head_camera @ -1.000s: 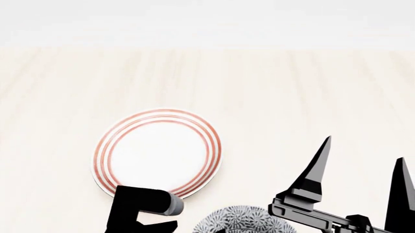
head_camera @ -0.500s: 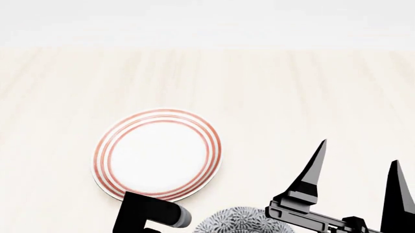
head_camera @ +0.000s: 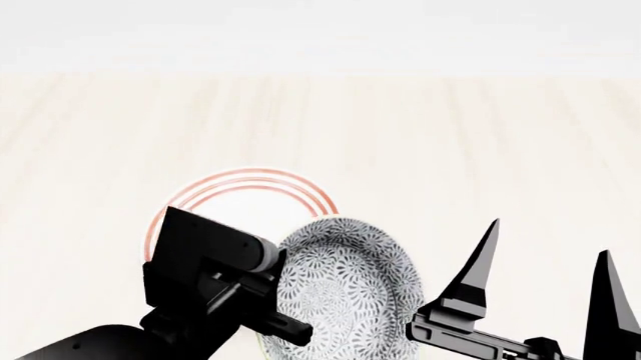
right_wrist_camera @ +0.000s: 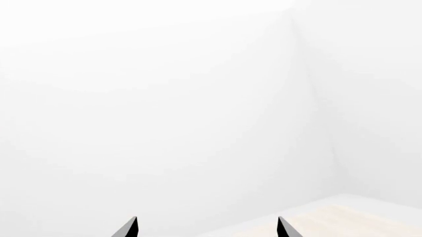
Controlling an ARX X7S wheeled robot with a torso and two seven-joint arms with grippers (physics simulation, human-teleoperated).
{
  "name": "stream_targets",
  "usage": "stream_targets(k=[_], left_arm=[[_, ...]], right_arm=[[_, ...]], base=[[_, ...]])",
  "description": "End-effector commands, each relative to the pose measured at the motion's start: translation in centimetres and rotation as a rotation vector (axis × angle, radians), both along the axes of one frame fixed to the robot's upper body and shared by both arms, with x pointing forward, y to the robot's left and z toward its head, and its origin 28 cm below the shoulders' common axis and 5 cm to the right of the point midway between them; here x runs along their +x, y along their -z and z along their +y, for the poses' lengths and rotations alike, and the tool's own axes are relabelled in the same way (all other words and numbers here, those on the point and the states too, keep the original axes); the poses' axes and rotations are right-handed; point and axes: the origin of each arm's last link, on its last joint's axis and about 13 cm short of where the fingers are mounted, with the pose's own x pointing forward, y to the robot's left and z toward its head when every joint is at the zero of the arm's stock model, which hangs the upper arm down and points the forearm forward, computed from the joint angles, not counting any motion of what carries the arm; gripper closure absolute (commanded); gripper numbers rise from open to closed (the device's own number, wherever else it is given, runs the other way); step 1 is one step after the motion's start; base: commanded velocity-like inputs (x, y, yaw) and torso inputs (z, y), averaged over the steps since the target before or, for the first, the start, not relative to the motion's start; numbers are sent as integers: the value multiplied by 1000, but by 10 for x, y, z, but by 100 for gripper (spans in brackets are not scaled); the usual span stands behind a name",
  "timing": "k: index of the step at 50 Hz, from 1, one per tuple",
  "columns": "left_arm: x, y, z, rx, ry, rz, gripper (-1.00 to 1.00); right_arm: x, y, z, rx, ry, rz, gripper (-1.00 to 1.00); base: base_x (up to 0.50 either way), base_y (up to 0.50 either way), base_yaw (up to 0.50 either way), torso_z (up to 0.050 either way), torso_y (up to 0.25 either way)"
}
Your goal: Put the bowl on the plate.
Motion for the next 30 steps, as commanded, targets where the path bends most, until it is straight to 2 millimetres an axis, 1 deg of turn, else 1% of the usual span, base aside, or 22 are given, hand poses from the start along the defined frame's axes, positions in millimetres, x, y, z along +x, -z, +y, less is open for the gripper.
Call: stream_targets(k=[1, 5, 11, 16, 17, 21, 30], left_arm=[[24, -20, 4, 1, -14, -135, 100], [29, -20, 6, -5, -26, -141, 100], [37, -30, 9, -52, -45, -172, 100], [45, -33, 12, -81, -85, -174, 100], [52, -35, 14, -93, -117, -160, 100], [64, -39, 18, -120, -161, -136, 100], [87, -44, 23, -171, -232, -93, 100]], right_arm=[[0, 1, 0, -3, 1, -2, -100], [-1, 1, 0, -3, 0, 0, -100], [-1, 2, 1, -4, -5, 1, -100], [-1, 2, 1, -4, -7, 3, -100], [-1, 2, 1, -4, -7, 4, -100], [-1, 3, 1, -6, -10, 6, -100], [-1, 3, 1, -5, -8, 6, -100]], base=[[0, 0, 0, 0, 0], [0, 0, 0, 0, 0], [0, 0, 0, 0, 3], [0, 0, 0, 0, 0], [0, 0, 0, 0, 0], [0, 0, 0, 0, 0], [0, 0, 0, 0, 0]])
